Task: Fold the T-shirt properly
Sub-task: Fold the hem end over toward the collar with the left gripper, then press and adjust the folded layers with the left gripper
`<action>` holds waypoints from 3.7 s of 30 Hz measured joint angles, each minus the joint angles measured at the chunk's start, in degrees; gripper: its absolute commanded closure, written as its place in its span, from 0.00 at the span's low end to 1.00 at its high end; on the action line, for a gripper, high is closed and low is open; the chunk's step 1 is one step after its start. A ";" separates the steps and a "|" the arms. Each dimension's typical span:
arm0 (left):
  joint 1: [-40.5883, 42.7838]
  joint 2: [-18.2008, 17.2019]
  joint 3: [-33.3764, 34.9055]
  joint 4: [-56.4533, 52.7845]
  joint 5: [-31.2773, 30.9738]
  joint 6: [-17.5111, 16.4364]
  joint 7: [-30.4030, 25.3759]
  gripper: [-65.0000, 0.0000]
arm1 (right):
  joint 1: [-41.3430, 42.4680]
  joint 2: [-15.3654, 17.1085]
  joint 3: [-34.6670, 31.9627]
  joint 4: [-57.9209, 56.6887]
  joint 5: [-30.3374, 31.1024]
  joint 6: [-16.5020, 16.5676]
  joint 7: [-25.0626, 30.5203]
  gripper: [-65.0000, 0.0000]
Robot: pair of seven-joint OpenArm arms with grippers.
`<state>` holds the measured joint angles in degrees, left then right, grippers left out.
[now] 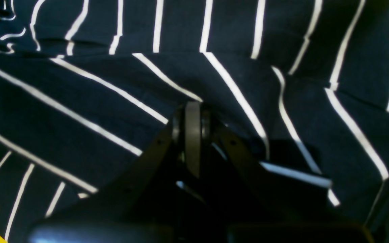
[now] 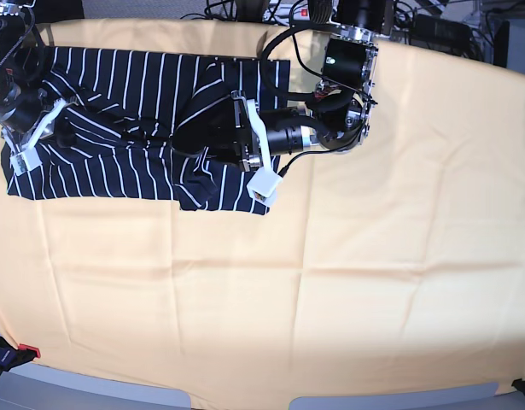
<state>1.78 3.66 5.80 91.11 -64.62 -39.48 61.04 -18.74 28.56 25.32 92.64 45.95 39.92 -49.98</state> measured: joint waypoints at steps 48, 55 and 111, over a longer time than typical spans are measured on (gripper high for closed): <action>-2.38 3.17 17.55 2.54 17.44 -0.02 -0.96 1.00 | -0.02 0.00 0.00 0.00 3.10 -0.02 -0.24 1.00; -2.91 3.34 7.37 6.40 22.36 0.02 -2.05 1.00 | -0.02 0.00 0.00 0.00 3.10 -0.02 -0.26 1.00; 1.90 2.03 10.05 5.53 18.84 -0.15 6.93 1.00 | 5.90 0.00 0.00 -0.04 8.09 -0.02 -1.09 1.00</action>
<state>3.68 5.69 15.86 96.64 -45.78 -39.64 67.96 -12.84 28.56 25.32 92.60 54.04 39.90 -51.07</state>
